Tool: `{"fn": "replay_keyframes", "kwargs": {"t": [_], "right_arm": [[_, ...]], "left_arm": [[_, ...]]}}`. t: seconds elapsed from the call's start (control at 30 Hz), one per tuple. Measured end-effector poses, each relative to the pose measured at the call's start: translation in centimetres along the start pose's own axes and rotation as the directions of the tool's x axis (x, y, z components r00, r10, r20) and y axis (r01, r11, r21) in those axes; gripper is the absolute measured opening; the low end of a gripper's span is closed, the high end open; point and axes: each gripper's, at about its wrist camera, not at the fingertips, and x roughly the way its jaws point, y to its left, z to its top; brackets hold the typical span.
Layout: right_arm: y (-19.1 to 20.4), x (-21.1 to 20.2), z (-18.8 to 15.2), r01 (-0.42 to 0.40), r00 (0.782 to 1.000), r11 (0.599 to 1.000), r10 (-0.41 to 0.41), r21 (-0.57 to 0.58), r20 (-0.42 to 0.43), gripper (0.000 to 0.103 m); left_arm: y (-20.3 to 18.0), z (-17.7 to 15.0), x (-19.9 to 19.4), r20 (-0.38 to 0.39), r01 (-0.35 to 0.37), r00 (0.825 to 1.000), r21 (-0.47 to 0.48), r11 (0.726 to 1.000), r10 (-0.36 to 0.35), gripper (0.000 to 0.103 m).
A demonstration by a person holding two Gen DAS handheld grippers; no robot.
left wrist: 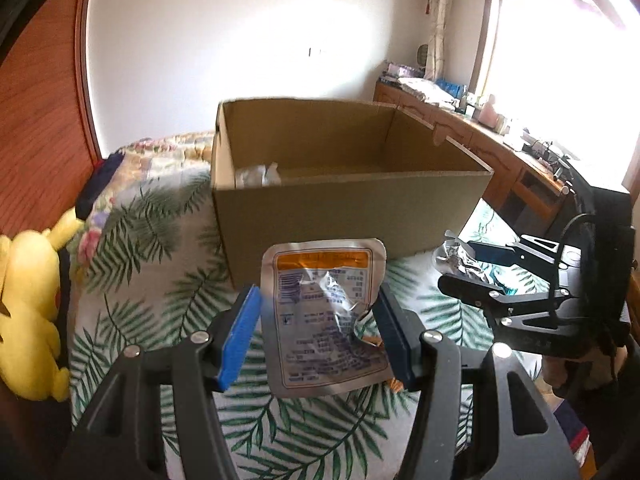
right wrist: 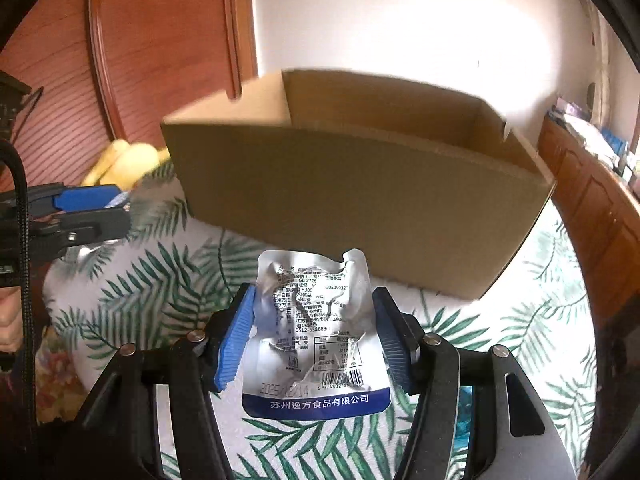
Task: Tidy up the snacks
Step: 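Carry both held packets toward the box with both tools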
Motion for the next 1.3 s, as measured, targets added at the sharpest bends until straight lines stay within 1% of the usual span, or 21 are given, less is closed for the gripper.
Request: {"fn": "replay_keyframes", "kwargs": {"t": [0.23, 0.4, 0.57, 0.73, 0.93, 1.0, 1.1, 1.23, 1.3], "right_arm": [[-0.7, -2.3, 2.9, 0.011, 0.998, 1.0, -0.011, -0.003, 0.058, 0.061], [-1.5, -2.9, 4.8, 0.022, 0.996, 1.0, -0.022, 0.004, 0.087, 0.061], [-2.6, -2.9, 6.9, 0.024, 0.994, 0.999, -0.026, 0.025, 0.106, 0.061], [-3.8, -1.9, 8.6, 0.026, 0.996, 0.999, -0.029, 0.041, 0.081, 0.061], [-4.7, -0.9, 10.0, 0.05, 0.997, 0.997, -0.053, 0.052, 0.063, 0.061], [-4.9, -0.4, 10.4, 0.062, 0.996, 0.997, -0.065, 0.055, 0.056, 0.061], [-5.1, 0.3, 10.9, 0.078, 0.996, 0.995, -0.081, 0.065, 0.044, 0.061], [-5.8, 1.3, 10.9, 0.099, 0.995, 0.992, -0.101, 0.084, 0.025, 0.061], [-6.2, 1.8, 11.1, 0.106, 0.994, 0.989, -0.108, 0.101, 0.014, 0.061]], "left_arm": [[-1.0, 2.9, -1.1, 0.04, 0.0, 0.999, 0.044, 0.999, -0.001, 0.057], [-1.8, 4.9, -1.6, 0.068, -0.01, 0.998, 0.082, 0.997, 0.004, 0.057], [-2.0, 7.0, -1.4, 0.08, -0.02, 0.997, 0.092, 0.996, 0.013, 0.057], [-1.8, 8.7, -0.6, 0.079, -0.037, 0.996, 0.097, 0.995, 0.029, 0.057], [-1.4, 9.8, 0.7, 0.066, -0.054, 0.997, 0.107, 0.993, 0.047, 0.057], [-1.2, 10.1, 1.3, 0.059, -0.055, 0.997, 0.099, 0.994, 0.049, 0.057], [-0.6, 10.6, 2.5, 0.045, -0.078, 0.996, 0.094, 0.993, 0.074, 0.057], [0.0, 10.8, 3.7, 0.025, -0.094, 0.995, 0.083, 0.992, 0.092, 0.057], [0.6, 11.0, 4.4, 0.016, -0.095, 0.995, 0.061, 0.994, 0.094, 0.057]]}}
